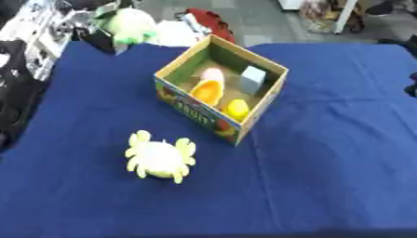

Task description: Pick up objects on the table and place them in the box.

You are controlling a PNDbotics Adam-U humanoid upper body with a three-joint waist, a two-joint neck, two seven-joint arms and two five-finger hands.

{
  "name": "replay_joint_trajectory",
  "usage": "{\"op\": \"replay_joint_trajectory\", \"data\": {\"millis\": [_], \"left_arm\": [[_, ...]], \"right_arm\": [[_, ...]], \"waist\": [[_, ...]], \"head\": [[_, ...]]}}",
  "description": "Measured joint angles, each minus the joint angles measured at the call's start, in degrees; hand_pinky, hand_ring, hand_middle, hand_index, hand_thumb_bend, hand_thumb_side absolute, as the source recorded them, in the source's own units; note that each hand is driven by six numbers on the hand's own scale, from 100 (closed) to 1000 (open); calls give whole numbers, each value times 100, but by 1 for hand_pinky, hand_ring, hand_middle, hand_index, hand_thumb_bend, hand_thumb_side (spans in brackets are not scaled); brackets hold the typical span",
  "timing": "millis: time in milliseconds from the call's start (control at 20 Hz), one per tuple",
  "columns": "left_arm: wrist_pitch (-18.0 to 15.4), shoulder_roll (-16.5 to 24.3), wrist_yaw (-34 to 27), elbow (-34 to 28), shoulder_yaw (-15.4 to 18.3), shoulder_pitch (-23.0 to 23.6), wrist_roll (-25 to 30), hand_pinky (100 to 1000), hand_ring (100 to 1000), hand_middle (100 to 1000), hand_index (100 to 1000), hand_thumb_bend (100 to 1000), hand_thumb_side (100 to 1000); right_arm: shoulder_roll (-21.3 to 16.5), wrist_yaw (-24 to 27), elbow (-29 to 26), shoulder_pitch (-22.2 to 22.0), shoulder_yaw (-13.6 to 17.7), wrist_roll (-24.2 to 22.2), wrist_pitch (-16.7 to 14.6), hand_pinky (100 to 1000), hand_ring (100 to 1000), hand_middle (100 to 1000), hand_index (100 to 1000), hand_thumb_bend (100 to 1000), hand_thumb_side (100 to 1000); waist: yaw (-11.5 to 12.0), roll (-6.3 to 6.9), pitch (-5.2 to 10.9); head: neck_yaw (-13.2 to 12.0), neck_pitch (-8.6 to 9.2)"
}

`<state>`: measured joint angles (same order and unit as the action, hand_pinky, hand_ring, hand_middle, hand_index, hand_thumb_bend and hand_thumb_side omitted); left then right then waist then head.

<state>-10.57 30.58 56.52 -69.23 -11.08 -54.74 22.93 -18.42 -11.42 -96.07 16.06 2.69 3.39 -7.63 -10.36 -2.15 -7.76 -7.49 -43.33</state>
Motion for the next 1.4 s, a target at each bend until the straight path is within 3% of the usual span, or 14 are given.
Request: {"op": "replay_joint_trajectory", "data": {"millis": [150,300,350,400,450,550,600,650,750,1050,1250,1400], "left_arm": [[-157,-465,156,315,-129,-122,-154,593,470,518,730,163,181],[-305,-905,351,700,-229,-133,-293,721,632,675,844,297,188],[-348,-1040,446,828,-260,-133,-352,755,682,725,878,485,298],[-385,-1151,542,935,-285,-131,-425,771,709,748,892,354,367],[-419,-1235,623,1011,-299,-127,-512,796,745,780,909,388,485],[-491,-1328,710,1070,-335,-117,-724,812,763,802,919,424,600],[-530,-1343,722,1069,-352,-114,-825,833,789,827,936,484,743],[-571,-1344,704,1051,-363,-104,-903,834,791,828,936,490,752],[-641,-1306,590,965,-395,-62,-970,855,820,858,949,547,860],[-661,-880,113,540,-433,29,-642,873,842,893,968,591,866],[-715,-702,-57,377,-482,145,-323,829,770,822,942,500,706],[-898,-346,-526,82,-576,338,103,812,736,765,916,436,577]], "right_arm": [[8,0,1,3,-36,-39,-3,622,581,612,808,100,596],[48,4,2,11,-68,-75,-10,623,581,612,808,100,594],[60,9,2,13,-78,-87,-13,623,581,612,808,100,595],[68,12,2,17,-89,-100,-14,623,581,612,808,100,594],[76,14,2,23,-98,-107,-17,622,581,612,808,100,595],[103,17,2,42,-98,-111,-17,622,580,612,808,100,595],[105,18,2,46,-98,-112,-17,622,580,611,807,100,596],[106,18,2,54,-98,-112,-17,622,580,611,807,100,595],[107,18,3,56,-98,-112,-17,622,580,611,807,100,595],[106,18,34,57,-97,-110,-17,622,580,611,808,100,595],[106,18,37,59,-99,-120,-26,622,580,611,808,100,593],[102,18,48,56,-99,-132,-36,622,580,611,808,100,594]], "waist": [[-93,0,0],[-181,-2,-5],[-202,-2,-6],[-220,-2,-6],[-231,-3,-7],[-233,-3,-7],[-231,-3,-8],[-226,-3,-8],[-193,-3,-11],[-52,-1,-13],[-55,-1,-13],[-49,0,-13]], "head": [[-19,0],[-44,1],[-53,2],[-59,3],[-66,3],[-71,4],[-71,5],[-67,7],[-50,10],[17,12],[55,14],[75,15]]}}
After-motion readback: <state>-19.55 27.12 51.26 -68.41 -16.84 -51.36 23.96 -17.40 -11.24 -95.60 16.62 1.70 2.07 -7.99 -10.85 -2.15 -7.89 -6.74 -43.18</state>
